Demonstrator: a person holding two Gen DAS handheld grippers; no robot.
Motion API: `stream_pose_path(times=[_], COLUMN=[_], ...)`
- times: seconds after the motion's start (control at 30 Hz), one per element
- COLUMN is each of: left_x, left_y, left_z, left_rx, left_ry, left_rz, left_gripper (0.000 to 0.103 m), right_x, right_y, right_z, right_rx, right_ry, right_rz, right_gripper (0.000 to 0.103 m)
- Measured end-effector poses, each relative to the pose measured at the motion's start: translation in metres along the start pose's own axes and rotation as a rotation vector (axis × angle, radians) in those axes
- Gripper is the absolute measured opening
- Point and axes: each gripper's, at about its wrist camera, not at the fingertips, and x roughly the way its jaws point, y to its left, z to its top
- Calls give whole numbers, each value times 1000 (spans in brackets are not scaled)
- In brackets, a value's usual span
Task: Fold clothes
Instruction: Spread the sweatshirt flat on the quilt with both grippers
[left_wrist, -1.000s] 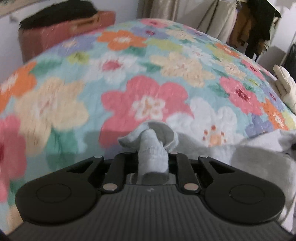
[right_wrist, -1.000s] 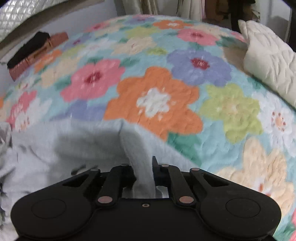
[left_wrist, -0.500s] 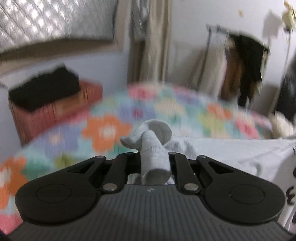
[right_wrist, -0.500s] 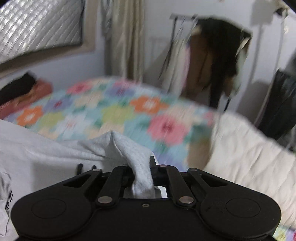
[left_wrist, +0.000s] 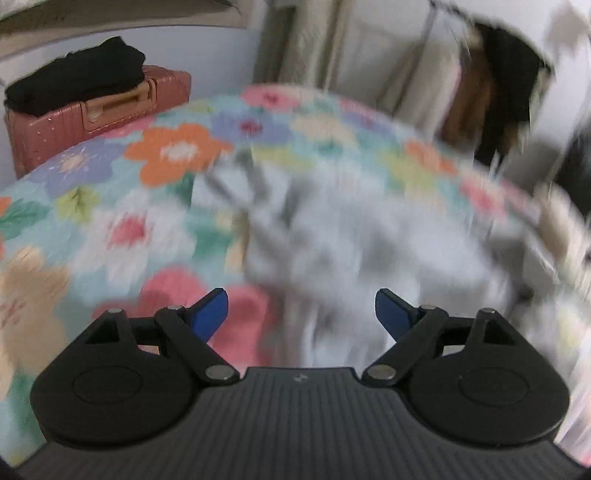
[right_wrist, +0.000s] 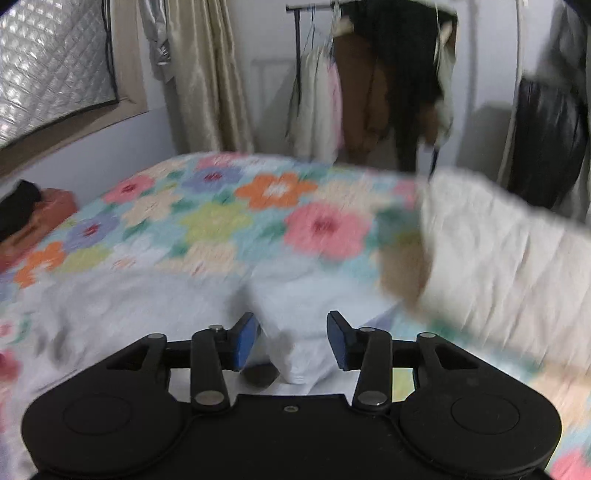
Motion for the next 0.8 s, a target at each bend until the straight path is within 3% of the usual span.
stream_pose_path(times=[0.03,0.1,0.17,0.27,0.33,0.5,0.63,0.73,0.8], left_x=[-6,-13,-17,-30,-36,-32,-28,-19,-13], left_y=[-1,-5,-13,-29,-36,-45,-50,-54,-53], left_z=[-19,-43,-46,-44,-49,-65,-69,-77,-77], left_rx=[3,18,44,100,115,193,223,256,252], left_ry=[-8,49,91,35,18,22,21,75,86], left_rz=[-16,-44,-20,-55,-37,26,0,27,55], left_gripper=[87,87,87,87,87,87,87,86,79], right_x=[-7,-20,-35,-51,-56,-69,-85,-93,-95], right_y=[-1,-4,-5,1,9,43,50,48,37], right_z=[-13,-40,-67,-103,-118,-128,-149,-172,-181], right_rx=[34,102,163,197,171,-54,-60,-98,-111], right_ry=[13,39,39,32,53,103,120,146,170], right_rz=[41,122,183,235,245,259,313,280,232], right_gripper=[50,51,53,54,54,55,57,58,58])
